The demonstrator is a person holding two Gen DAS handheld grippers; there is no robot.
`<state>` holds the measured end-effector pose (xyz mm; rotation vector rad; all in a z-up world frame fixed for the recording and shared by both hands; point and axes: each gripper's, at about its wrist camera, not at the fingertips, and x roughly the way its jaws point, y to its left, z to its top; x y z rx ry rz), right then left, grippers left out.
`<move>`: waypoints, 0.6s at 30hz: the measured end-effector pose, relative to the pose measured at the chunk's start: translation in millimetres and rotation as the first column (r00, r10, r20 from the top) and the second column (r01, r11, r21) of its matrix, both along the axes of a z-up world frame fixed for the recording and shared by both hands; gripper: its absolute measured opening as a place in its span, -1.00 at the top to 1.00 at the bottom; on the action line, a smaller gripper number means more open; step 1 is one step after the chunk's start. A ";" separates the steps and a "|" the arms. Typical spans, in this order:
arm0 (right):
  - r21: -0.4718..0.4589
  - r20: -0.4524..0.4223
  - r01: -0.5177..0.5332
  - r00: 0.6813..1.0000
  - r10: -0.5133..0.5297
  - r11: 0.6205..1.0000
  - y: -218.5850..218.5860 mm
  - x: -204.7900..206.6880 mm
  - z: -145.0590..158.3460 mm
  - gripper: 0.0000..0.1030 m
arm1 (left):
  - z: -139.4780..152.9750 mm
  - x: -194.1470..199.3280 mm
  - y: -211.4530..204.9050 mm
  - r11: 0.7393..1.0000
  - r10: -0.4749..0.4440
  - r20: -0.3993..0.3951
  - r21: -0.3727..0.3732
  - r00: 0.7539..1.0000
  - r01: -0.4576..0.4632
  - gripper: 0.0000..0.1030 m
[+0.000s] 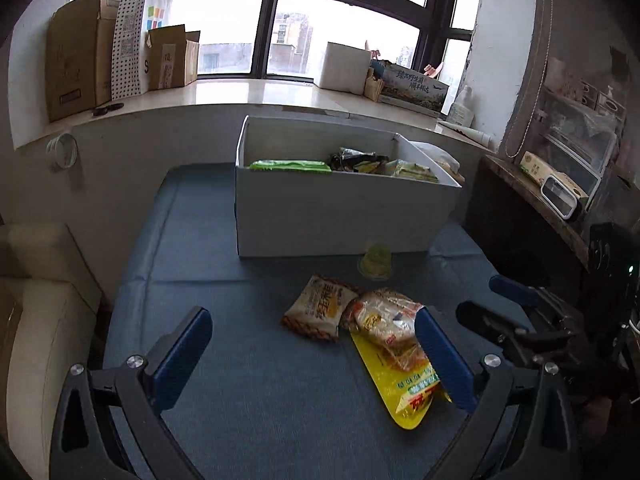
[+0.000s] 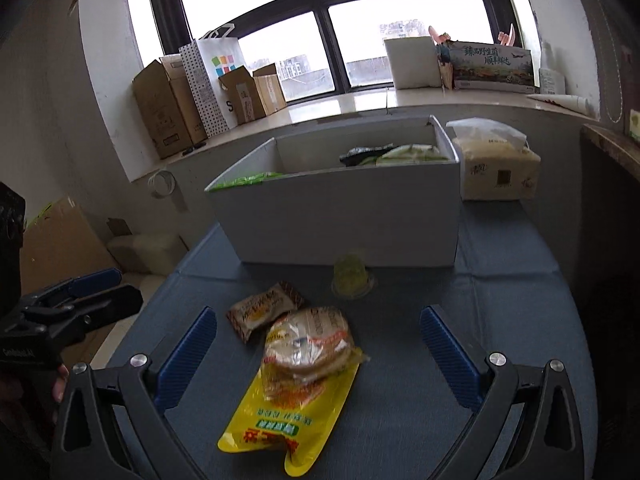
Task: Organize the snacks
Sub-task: 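Grasp the second round bread pack with the right tool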
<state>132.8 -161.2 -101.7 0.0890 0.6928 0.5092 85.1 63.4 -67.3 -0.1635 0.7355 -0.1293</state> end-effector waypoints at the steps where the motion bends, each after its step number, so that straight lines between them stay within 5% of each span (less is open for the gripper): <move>1: -0.007 -0.016 -0.003 1.000 0.003 1.000 -0.1 -4.1 -9.4 -1.00 | -1.9 -4.1 1.0 1.000 -0.002 -0.007 -0.008 1.000 0.002 -1.00; 18: -0.214 -0.099 -0.111 0.991 0.091 0.971 61.2 35.4 -54.3 -1.00 | -17.8 -12.1 12.1 0.999 0.030 -0.052 -0.044 0.998 -0.033 -1.00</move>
